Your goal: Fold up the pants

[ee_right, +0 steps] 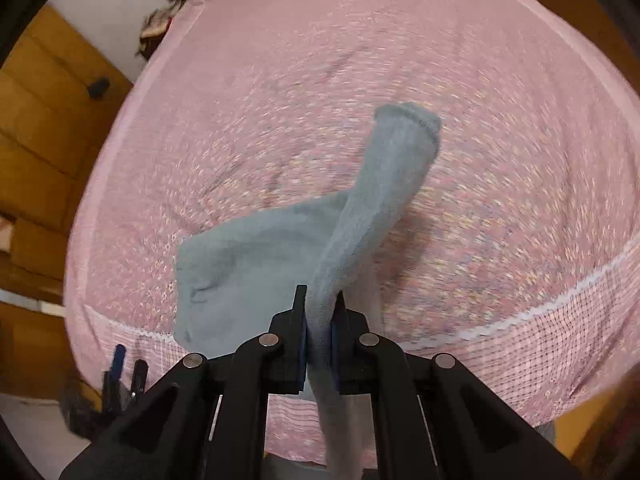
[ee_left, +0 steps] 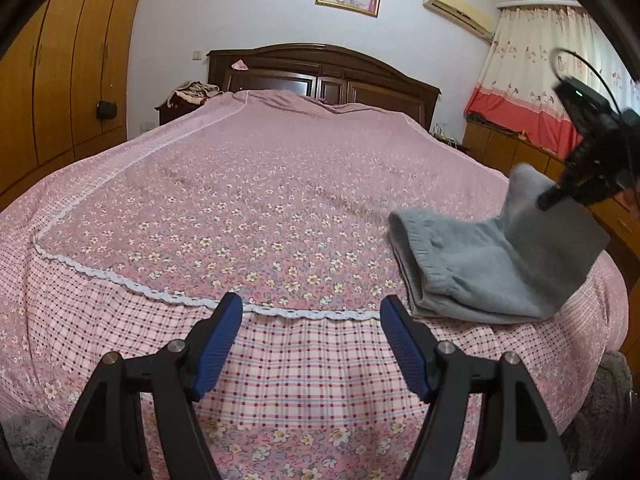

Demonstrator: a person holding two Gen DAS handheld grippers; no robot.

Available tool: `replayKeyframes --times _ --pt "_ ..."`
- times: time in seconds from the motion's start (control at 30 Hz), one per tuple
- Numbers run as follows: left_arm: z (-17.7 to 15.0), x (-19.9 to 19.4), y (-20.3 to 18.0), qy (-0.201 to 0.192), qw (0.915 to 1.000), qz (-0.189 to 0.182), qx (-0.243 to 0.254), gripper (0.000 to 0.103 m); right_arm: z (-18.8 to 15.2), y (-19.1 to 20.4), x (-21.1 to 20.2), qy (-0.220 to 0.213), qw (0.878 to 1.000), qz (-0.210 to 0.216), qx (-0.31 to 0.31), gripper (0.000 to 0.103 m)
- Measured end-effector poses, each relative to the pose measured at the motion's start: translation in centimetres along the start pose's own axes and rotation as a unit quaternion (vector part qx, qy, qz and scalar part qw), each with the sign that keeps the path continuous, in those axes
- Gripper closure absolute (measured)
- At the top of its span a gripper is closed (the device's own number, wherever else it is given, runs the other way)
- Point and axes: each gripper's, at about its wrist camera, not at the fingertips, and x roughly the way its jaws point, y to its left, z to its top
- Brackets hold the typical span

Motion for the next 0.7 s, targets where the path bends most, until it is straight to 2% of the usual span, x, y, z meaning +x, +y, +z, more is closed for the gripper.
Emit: replayKeyframes --times 0.13,0.23,0.37,0.5,0.7 --pt "0.4 -0.2 0.9 0.001 0.9998 -0.007 -0.017 0.028 0.4 6.5 2.6 0.017 0.997 -0.054 -0.054 0.093" --pt "0.6 -0.5 1.5 -0.001 0.9996 -0.01 -0.027 0.028 0.0 11.9 6.1 0.048 0.991 -0.082 -0.094 0.093" --pt "0.7 -0.9 2.5 -0.001 0.999 -0.013 -0.043 0.028 -0.8 16.1 9.3 0.062 0.983 -0.113 -0.131 0.092" --pt "0.7 -1.3 3.9 0.0 0.9977 -0.017 -0.066 0.028 -1.0 17.6 10.0 0.055 0.977 -0.14 -0.149 0.092" --pt "0.9 -1.4 5.1 0.005 0.9948 -0.037 -0.095 0.028 0.3 17.7 9.1 0.05 0.98 -0.135 -0.136 0.091"
